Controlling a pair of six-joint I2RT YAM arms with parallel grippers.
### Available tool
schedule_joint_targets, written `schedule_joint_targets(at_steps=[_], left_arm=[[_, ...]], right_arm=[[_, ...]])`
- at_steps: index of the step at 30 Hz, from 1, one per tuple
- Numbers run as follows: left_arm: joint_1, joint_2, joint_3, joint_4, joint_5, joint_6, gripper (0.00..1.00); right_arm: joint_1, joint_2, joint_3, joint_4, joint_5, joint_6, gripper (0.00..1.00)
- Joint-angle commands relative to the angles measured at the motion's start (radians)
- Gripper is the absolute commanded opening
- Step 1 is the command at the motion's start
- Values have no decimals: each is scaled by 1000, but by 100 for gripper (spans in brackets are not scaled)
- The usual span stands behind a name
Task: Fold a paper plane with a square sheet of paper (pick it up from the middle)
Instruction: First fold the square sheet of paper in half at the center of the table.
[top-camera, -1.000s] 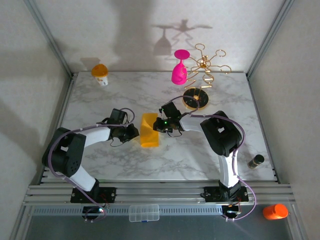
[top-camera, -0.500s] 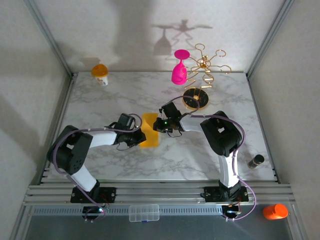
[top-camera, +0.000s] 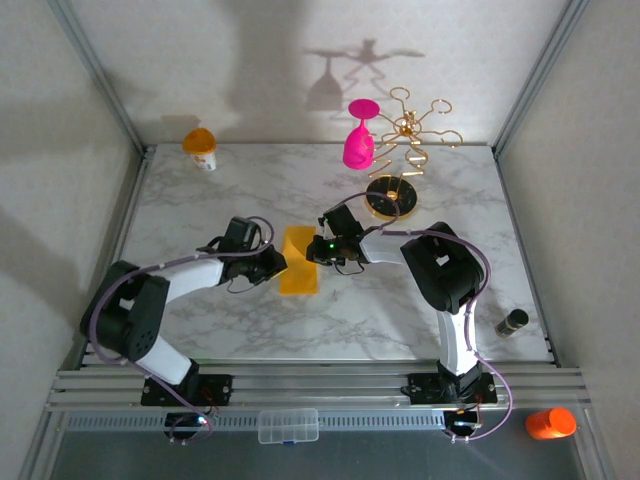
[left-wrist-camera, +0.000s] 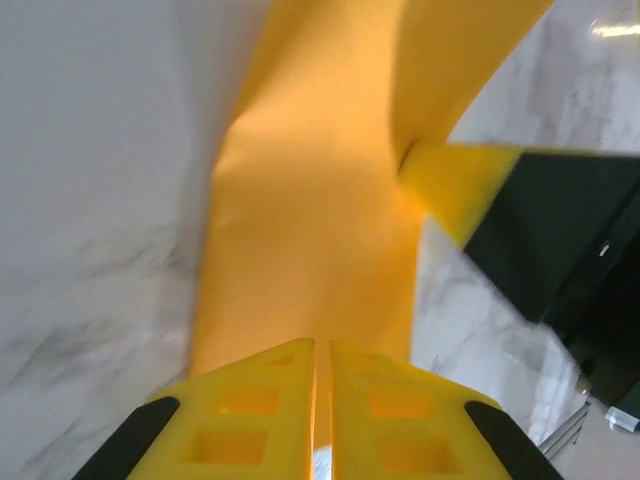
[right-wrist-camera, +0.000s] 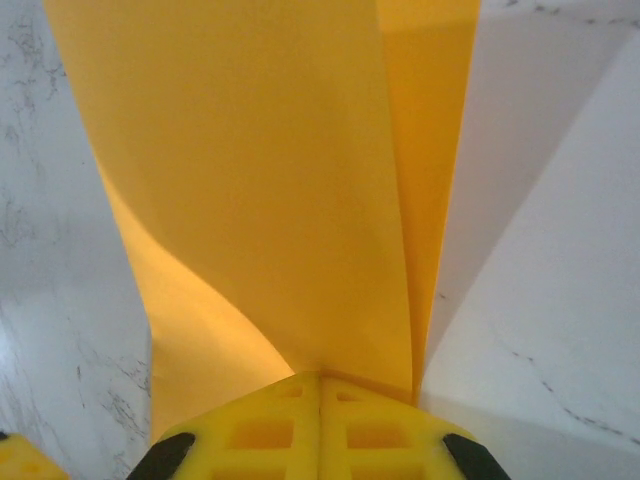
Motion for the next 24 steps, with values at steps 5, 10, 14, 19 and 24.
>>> schedule_joint_targets(at_steps=[5,10,14,19,24], left_arm=[[-12,132,37,6,-13,6,12],[13,106,-35,-96,-65,83,12],[64,25,-98,-171,-75,151,13],[26,-67,-59,-109,24,101,14],[-50,-5,-1,-14,22,13,14]], right_arm=[[-6,131,-84,-218,172,-11,7],[-6,136,-85,-219,174,-15,7],[-6,138,-87,-220,179,-20,7],[-6,141,-79,-223,182,-32,7],[-6,143,-81,-223,181,-32,7]])
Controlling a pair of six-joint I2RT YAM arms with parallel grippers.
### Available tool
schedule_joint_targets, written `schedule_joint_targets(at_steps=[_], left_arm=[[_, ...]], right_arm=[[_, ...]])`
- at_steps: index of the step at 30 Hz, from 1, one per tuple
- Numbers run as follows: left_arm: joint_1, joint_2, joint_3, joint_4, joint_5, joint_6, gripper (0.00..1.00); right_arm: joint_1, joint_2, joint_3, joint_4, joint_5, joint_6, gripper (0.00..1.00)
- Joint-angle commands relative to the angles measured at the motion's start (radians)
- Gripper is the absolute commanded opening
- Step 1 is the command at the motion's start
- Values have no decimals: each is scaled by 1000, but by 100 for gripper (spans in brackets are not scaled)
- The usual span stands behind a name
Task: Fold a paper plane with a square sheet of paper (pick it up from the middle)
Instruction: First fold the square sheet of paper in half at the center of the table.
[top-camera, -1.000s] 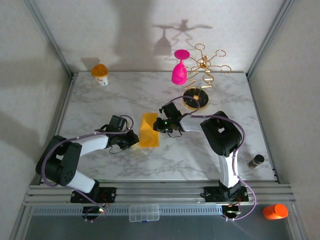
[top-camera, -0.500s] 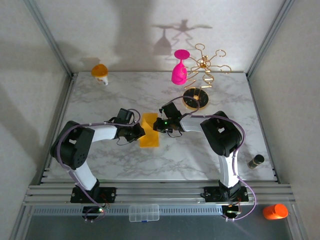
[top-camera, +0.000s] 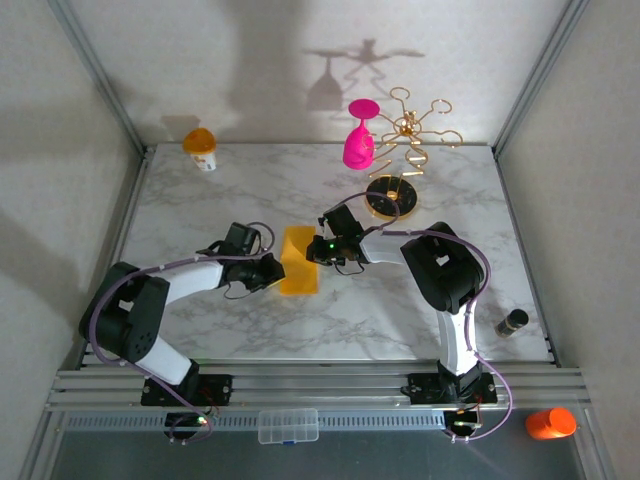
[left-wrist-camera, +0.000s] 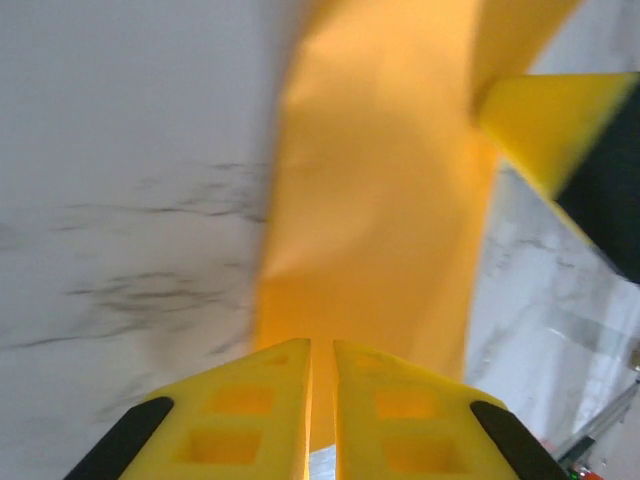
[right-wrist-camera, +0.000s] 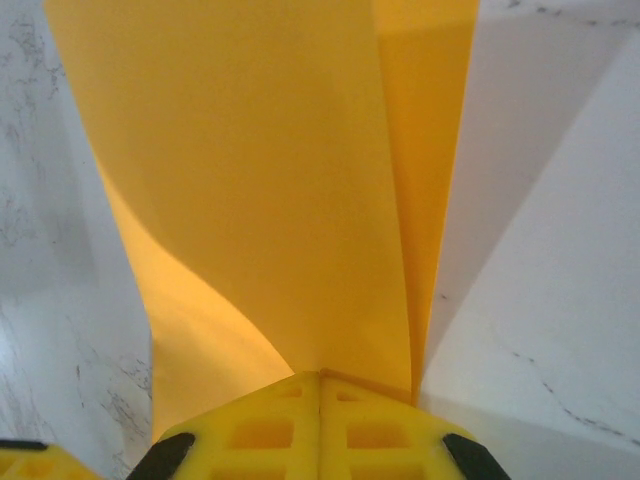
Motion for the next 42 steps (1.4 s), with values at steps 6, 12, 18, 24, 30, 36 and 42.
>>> schedule_joint_targets(at_steps=[6,12,18,24,30,36,42], left_arm=[[-56,110,16,69,-17,-78,13],[-53,73,-84,30,-44,-51,13],[-15,-14,-179,-68,-56,19,12],[47,-137,-130,-100,-28,35,13],[51,-100,-2,90,-6,-36,14],[52,91,112,181,-36,-56,13],[41,216,197,185,-11,-23,13]], right_arm=[[-6,142,-82,-225,181,-28,7],[-8,144,-80,-234,183,-36,7],[-11,149,-74,-243,191,-51,7],[-14,140,-54,-256,203,-120,7],[-14,118,-22,-244,129,-294,7],[-18,123,27,-268,104,-369,7],[-21,138,59,-290,93,-369,7]])
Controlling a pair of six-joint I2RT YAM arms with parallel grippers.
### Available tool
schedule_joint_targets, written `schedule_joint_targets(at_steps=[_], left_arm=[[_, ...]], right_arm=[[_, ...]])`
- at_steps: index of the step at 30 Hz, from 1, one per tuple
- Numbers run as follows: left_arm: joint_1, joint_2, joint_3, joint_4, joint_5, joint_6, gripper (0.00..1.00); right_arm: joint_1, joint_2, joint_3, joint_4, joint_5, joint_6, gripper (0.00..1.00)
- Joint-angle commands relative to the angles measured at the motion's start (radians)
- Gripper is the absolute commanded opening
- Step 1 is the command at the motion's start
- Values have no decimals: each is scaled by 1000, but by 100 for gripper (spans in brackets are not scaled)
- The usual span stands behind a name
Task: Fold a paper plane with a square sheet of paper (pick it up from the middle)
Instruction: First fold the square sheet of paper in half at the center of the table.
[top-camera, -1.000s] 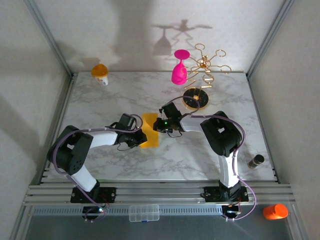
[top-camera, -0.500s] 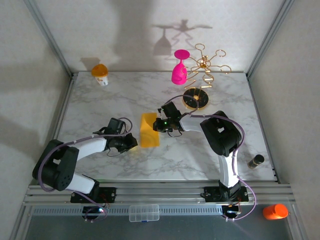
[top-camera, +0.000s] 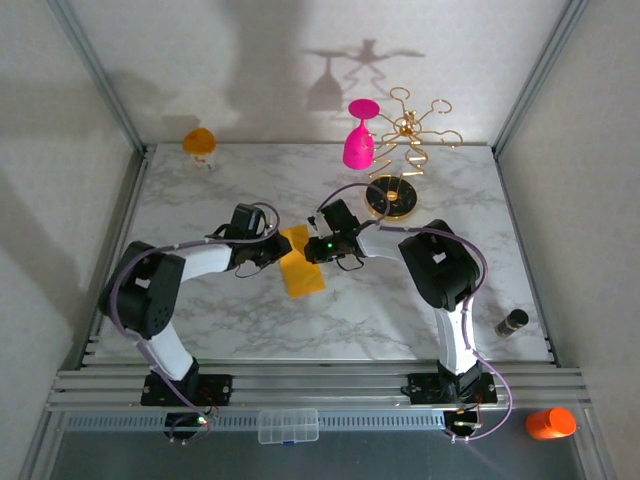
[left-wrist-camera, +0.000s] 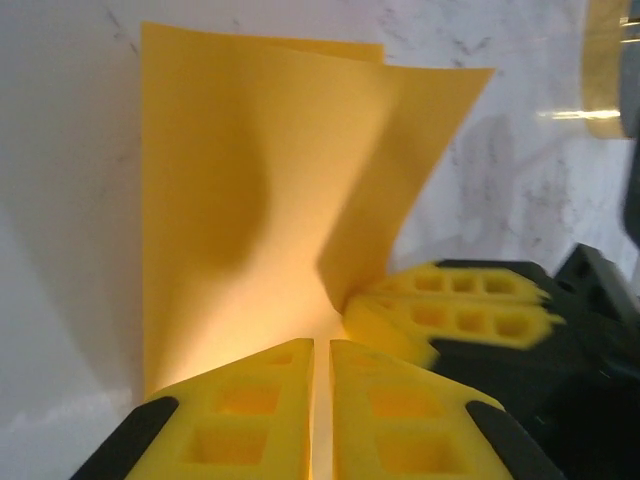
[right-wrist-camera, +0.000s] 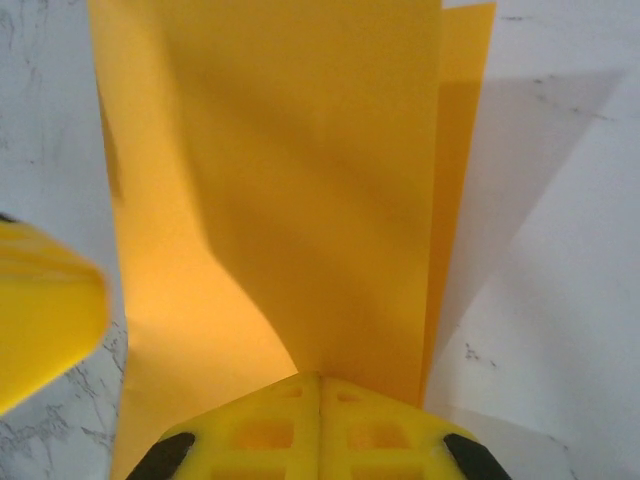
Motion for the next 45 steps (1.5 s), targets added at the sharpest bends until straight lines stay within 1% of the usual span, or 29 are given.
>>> schedule_joint_targets(at_steps=[1,6,9,13,19,22,24,28,31,34,36,40,45], left_arm=[[-7,44,53,13,10,21,13],[-4,103,68,-33,-34,41,13],[5,122,59,-56,-81,43,13],[24,129,34,-66,-109,48,13],[106,103,-15,-66,-112,71,17],[146,80,-7,-74,-97,85,17],[157,60,19,-95,-92,97,17],[142,15,68,-105,-65,88,16],[90,-3,100,-92,-43,65,16],[38,10,118,-61,-40,29,15],[19,45,132,-48,-41,17,15],[15,119,171,-53,-72,18,14],[35,195,208,-86,-114,45,12]], right_arm=[[-17,111,-33,-188,117,-39,7],[-19,120,-33,-205,137,-39,7],[-22,126,-35,-216,151,-40,8],[-31,131,-43,-226,163,-38,8],[-51,129,-60,-232,180,-38,8],[-57,129,-63,-235,186,-39,8],[-57,131,-61,-236,186,-41,8],[-57,128,-63,-235,181,-37,8],[-57,127,-67,-230,175,-31,8],[-57,128,-70,-227,172,-27,8],[-57,129,-73,-224,170,-23,8],[-56,130,-76,-223,169,-22,8],[-56,128,-84,-220,171,-18,8]])
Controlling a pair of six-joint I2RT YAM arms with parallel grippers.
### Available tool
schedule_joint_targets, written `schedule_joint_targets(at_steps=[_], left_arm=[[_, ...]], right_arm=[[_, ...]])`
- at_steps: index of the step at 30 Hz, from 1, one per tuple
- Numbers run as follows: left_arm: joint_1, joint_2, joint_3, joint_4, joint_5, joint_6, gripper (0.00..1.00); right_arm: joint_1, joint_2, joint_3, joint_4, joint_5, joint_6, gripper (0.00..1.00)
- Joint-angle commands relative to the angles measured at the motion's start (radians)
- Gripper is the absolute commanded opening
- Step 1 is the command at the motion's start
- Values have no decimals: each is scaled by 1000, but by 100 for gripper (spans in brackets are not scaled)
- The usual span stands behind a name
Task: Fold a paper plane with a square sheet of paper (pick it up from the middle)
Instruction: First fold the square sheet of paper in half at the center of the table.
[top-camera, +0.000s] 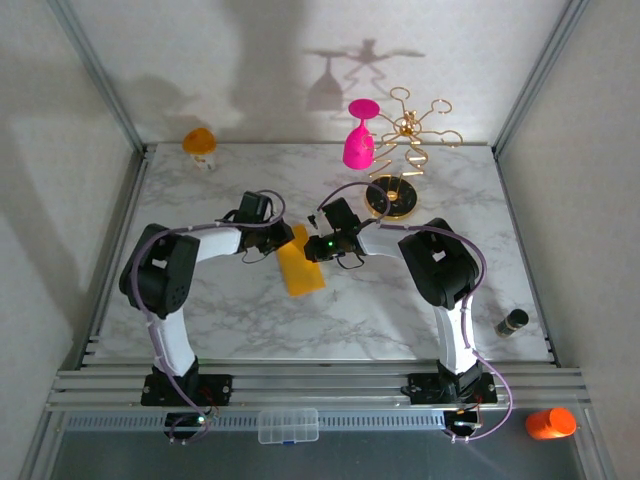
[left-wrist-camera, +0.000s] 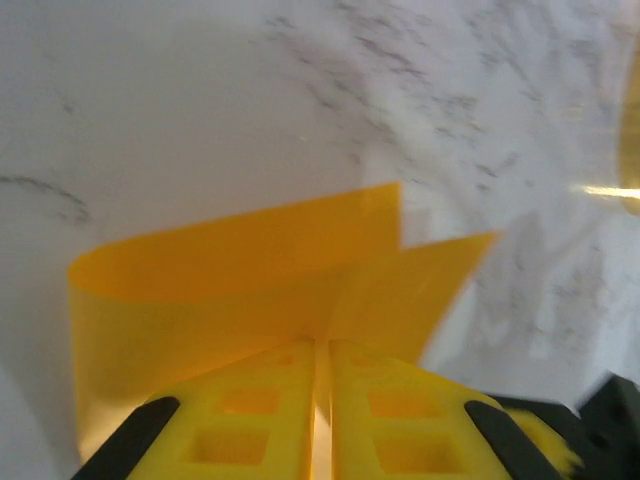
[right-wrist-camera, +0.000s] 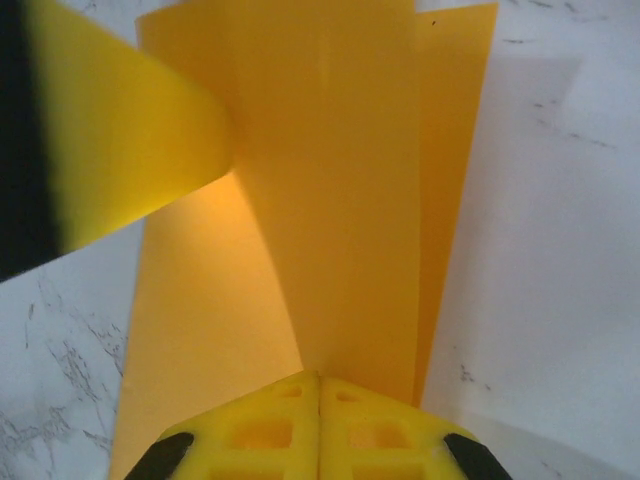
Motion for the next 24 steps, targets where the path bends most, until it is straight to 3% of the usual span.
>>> schedule_joint_targets(at_steps=[1,14,24], left_arm=[[26,43,21,-29,-54,17,12],[178,117,73,-88,-80,112,12],[186,50,128,-99,-42,87,13]], right_arm=[[-40,114,-85,-231,195,0,8],[-40,99,-130,-226,234,13,8],[-35,85,-140,-197,209,95,8]])
